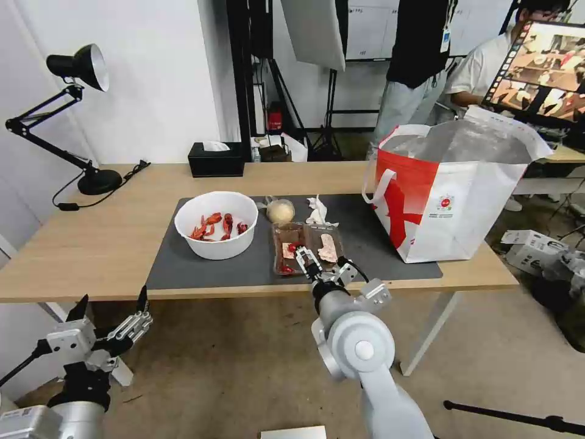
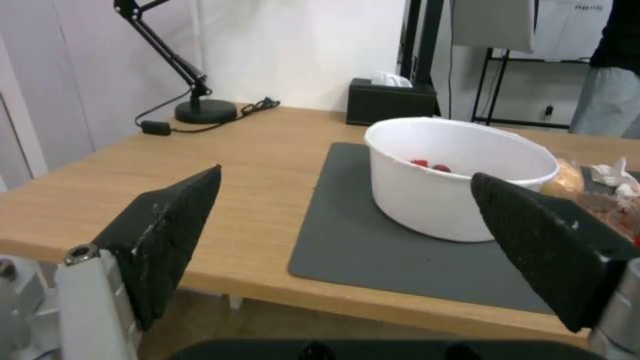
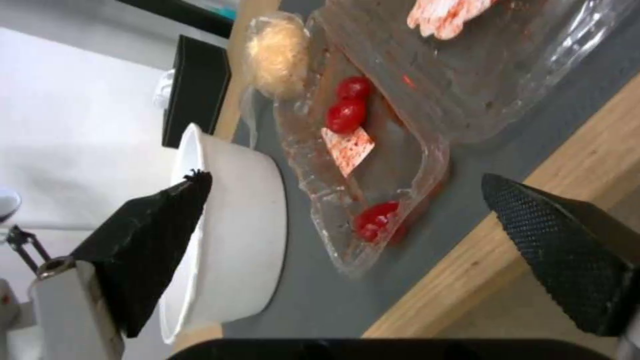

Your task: Pick up the trash from the table and place it into the takeout bag.

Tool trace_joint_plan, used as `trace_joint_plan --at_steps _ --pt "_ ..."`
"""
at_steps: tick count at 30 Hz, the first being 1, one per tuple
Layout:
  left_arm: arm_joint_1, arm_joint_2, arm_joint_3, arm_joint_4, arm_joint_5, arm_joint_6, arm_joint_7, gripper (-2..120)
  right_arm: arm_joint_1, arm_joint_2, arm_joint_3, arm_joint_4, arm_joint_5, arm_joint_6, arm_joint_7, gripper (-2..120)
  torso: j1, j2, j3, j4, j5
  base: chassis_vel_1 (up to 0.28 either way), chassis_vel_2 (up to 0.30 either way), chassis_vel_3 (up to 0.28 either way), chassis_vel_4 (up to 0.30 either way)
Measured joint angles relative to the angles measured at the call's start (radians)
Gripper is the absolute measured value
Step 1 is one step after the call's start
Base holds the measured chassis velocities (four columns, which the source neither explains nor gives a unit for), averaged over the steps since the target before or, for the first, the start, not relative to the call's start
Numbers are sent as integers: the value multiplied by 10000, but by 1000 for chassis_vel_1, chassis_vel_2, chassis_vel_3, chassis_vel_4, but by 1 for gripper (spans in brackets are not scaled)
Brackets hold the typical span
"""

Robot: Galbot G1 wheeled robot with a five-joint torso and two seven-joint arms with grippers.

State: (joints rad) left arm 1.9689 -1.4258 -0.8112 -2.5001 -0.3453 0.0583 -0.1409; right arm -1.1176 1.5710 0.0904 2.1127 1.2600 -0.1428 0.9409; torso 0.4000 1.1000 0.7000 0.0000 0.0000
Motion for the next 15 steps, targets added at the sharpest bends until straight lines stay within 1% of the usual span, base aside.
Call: trace_joint_plan --at_steps 3,15 --pt "-4 -10 0 0 0 -49 -4 100 148 -2 145 -85 221 129 178 100 0 0 0 0 0 0 0 0 0" --pt "-2 -16 -6 0 0 -93 -5 100 208 -9 394 -324 349 306 239 100 0 0 0 0 0 0 0 0 0"
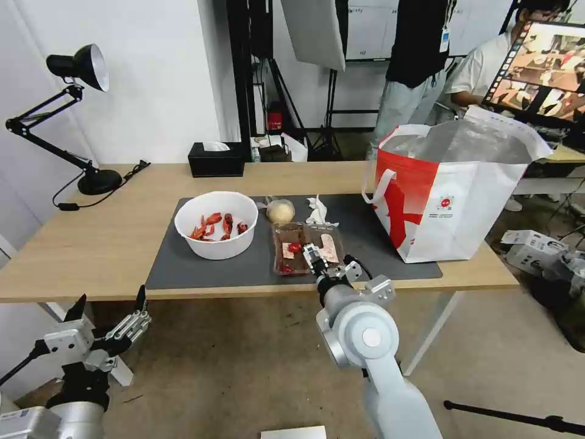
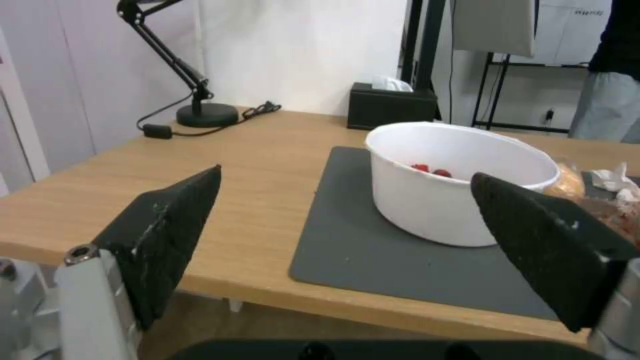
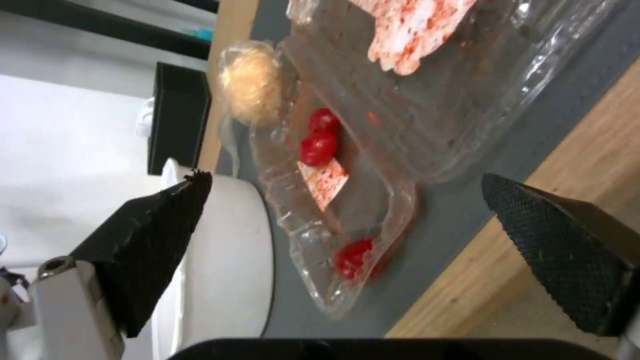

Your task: Pick up the trash from the table and place it into the takeout bag.

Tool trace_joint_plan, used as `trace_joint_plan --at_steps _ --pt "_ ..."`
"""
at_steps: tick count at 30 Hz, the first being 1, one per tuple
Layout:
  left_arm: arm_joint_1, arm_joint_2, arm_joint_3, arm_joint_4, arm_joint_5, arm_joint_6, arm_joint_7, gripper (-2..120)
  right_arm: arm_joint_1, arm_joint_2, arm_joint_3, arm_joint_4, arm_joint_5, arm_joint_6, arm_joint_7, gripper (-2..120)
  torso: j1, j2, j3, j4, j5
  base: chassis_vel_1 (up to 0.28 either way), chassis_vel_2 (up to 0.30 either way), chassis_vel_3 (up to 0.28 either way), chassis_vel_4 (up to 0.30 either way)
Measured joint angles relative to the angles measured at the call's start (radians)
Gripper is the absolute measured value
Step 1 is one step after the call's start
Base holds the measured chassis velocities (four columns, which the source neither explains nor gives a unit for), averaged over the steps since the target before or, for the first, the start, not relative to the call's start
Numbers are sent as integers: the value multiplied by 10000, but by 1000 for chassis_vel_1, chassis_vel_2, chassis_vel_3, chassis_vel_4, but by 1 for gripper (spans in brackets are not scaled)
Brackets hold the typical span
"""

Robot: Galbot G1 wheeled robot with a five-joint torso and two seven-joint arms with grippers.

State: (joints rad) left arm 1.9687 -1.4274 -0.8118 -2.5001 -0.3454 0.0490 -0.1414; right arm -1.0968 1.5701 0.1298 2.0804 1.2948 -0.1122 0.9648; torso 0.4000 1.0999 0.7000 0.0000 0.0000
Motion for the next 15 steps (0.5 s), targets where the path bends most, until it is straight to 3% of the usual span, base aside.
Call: trace_joint_plan --at_steps 15 --pt "-24 33 -4 0 -21 -68 0 100 176 -3 499 -279 831 160 -11 100 0 0 0 0 0 0 0 0 0"
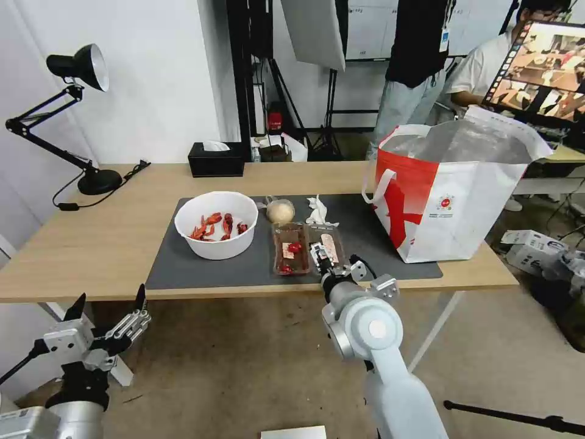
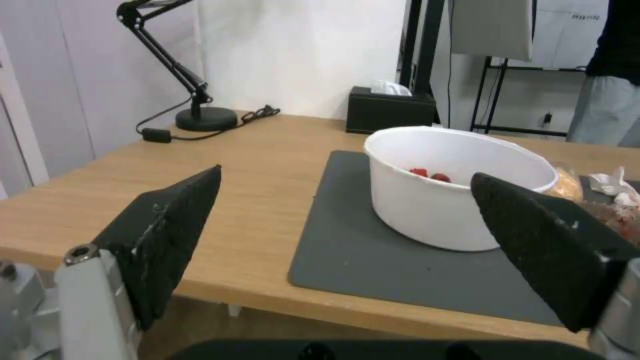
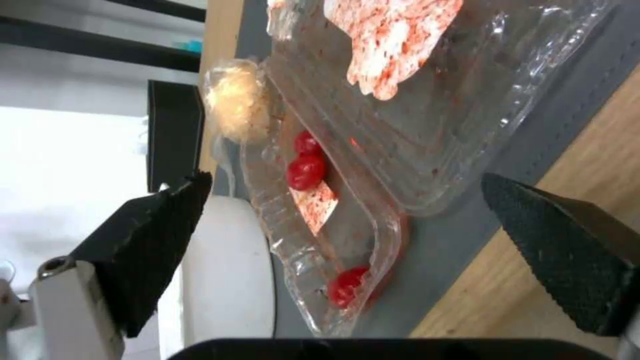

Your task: Pick up the trash from the table and place it into the takeout bag.

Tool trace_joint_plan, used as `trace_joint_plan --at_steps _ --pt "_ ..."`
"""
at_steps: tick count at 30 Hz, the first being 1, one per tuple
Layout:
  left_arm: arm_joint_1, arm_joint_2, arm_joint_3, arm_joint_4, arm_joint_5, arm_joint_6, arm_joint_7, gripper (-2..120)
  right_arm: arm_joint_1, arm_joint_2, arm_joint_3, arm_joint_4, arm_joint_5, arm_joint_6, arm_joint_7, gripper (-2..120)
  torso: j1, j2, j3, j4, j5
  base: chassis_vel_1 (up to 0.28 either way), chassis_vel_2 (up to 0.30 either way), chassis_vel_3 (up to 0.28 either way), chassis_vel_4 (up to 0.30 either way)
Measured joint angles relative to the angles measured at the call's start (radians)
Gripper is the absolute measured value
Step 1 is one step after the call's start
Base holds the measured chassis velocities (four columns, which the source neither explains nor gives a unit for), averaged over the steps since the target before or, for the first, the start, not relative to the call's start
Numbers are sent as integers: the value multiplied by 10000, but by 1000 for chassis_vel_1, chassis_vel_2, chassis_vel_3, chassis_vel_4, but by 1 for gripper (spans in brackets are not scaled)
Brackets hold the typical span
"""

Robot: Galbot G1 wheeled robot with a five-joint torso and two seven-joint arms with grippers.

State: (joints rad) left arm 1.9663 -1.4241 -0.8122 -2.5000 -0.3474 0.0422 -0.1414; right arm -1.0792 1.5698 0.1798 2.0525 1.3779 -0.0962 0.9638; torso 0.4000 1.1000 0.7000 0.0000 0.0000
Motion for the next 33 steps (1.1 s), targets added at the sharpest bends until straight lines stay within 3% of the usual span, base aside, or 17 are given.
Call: trace_joint_plan --at_steps 23,27,33 --pt "2 -11 14 0 15 -146 1 100 288 0 217 -580 78 -41 -493 100 0 0 0 0 0 0 0 0 0" --pt "6 -10 16 0 18 -151 1 100 279 -2 163 -685 -348 -85 -784 100 0 0 0 0 0 0 0 0 0" --pt "8 -23 17 0 22 -158 2 100 116 -34 -233 -819 -2154 -444 -1532 100 0 0 0 0 0 0 0 0 0"
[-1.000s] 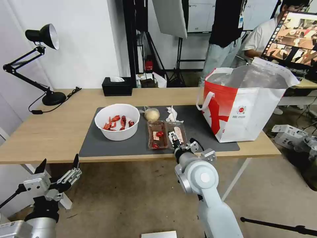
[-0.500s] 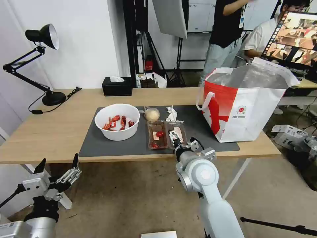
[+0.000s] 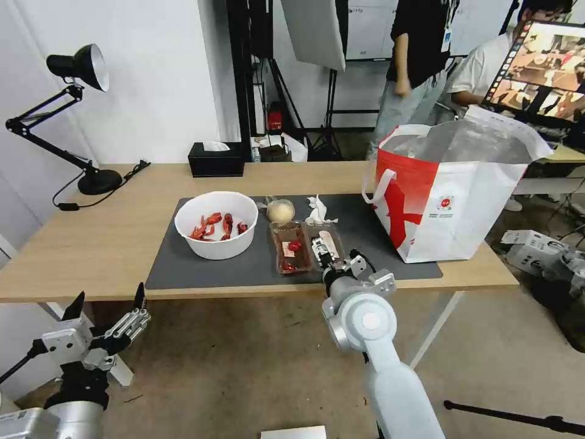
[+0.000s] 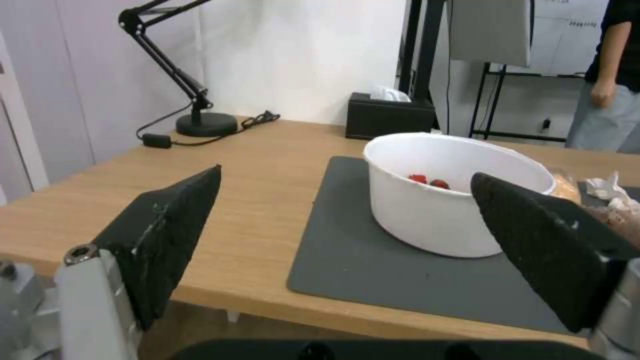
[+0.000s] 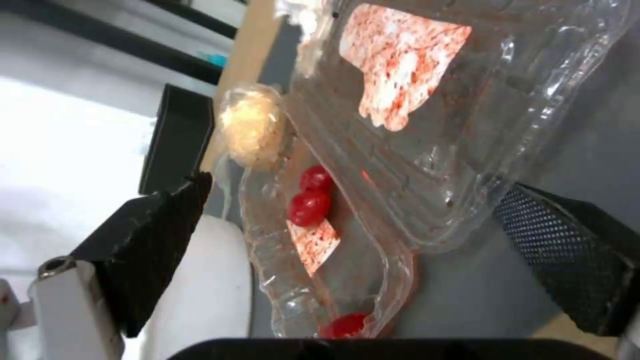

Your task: Pick up the trash from the table and place it into the takeout bag.

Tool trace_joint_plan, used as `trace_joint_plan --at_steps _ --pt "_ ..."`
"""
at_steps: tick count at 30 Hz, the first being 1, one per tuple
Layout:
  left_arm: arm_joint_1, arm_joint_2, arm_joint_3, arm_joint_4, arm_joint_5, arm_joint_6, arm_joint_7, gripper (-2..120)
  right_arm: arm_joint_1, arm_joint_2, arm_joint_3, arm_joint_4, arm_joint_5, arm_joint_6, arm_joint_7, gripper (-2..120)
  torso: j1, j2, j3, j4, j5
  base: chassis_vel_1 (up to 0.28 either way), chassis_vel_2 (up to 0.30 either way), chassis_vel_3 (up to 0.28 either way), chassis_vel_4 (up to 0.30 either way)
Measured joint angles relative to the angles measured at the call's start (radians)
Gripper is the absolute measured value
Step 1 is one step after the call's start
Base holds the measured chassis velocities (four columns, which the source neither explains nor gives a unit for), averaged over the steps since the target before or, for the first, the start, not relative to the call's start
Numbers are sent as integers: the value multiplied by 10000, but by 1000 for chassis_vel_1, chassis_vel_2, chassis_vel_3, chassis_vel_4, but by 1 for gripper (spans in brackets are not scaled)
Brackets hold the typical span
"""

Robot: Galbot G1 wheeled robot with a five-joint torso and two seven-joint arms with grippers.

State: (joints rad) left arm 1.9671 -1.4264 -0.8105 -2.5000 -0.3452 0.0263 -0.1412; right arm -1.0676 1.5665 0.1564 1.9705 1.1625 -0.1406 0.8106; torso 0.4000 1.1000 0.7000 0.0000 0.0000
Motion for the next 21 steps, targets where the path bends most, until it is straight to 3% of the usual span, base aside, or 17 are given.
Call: trace_joint_plan --at_steps 2,4,6,8,10,17,21 --pt "-1 -13 0 0 2 -1 0 100 -35 -31 -92 -35 -362 -54 -174 100 0 0 0 1 0 0 0 0 0" --pt "-7 -61 2 0 8 -18 2 100 -152 -202 -435 -224 -1745 -189 -905 100 1 0 0 0 0 0 0 0 0" --pt "-7 -72 3 0 10 -23 3 100 -168 -234 -492 -267 -2005 -201 -1035 100 0 0 0 0 0 0 0 0 0" --pt "-7 -112 3 0 15 -45 3 100 -234 -391 -746 -451 -3305 -299 -1684 100 0 -1 0 0 0 0 0 0 0" --pt "-8 -119 2 0 17 -51 3 100 -240 -423 -807 -493 -3638 -329 -1825 100 0 0 0 0 0 0 0 0 0" --pt "19 -133 -4 0 43 -160 7 100 -382 -740 -1312 -963 -6678 -400 -3216 100 0 0 0 0 0 0 0 0 0" --pt "24 -139 -6 0 47 -169 7 100 -472 -858 -1412 -1063 -7545 -461 -3672 100 0 0 0 0 0 0 0 0 0"
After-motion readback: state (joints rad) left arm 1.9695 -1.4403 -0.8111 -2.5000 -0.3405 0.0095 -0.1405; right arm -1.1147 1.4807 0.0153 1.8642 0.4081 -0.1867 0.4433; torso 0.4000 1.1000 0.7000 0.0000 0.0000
